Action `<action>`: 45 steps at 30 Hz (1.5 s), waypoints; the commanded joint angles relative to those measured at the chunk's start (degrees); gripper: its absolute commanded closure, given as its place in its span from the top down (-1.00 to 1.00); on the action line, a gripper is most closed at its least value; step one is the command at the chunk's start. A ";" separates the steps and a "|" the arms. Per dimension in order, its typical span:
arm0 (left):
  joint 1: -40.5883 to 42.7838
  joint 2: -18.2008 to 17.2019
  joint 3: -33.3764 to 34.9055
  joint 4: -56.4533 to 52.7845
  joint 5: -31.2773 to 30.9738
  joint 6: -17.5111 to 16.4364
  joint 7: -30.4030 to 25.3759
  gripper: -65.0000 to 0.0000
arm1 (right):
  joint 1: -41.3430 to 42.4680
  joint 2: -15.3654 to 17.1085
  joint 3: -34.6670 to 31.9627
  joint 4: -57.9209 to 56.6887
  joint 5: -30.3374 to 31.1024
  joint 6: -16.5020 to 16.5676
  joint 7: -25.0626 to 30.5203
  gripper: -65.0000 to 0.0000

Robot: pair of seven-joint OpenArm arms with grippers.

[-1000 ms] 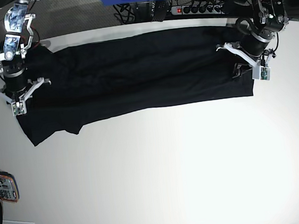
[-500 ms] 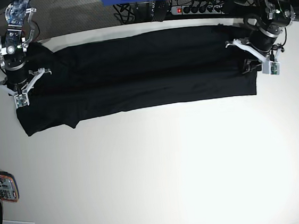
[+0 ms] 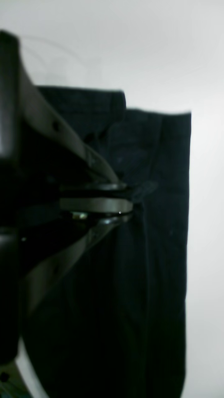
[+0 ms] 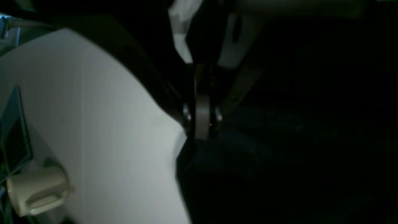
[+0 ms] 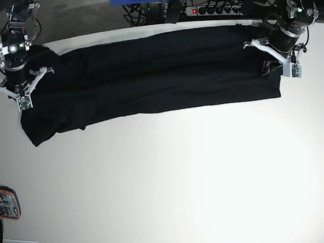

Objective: Fold the T-shirt properly
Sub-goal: 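Lay the folded hem down and open both grippers, then move both grippers onto the folded strip's edge and grasp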

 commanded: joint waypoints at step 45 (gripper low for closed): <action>-3.45 -1.69 3.70 6.79 1.29 -8.75 9.29 -0.65 | -0.06 1.20 -3.70 -0.32 -0.11 -1.09 15.09 -0.33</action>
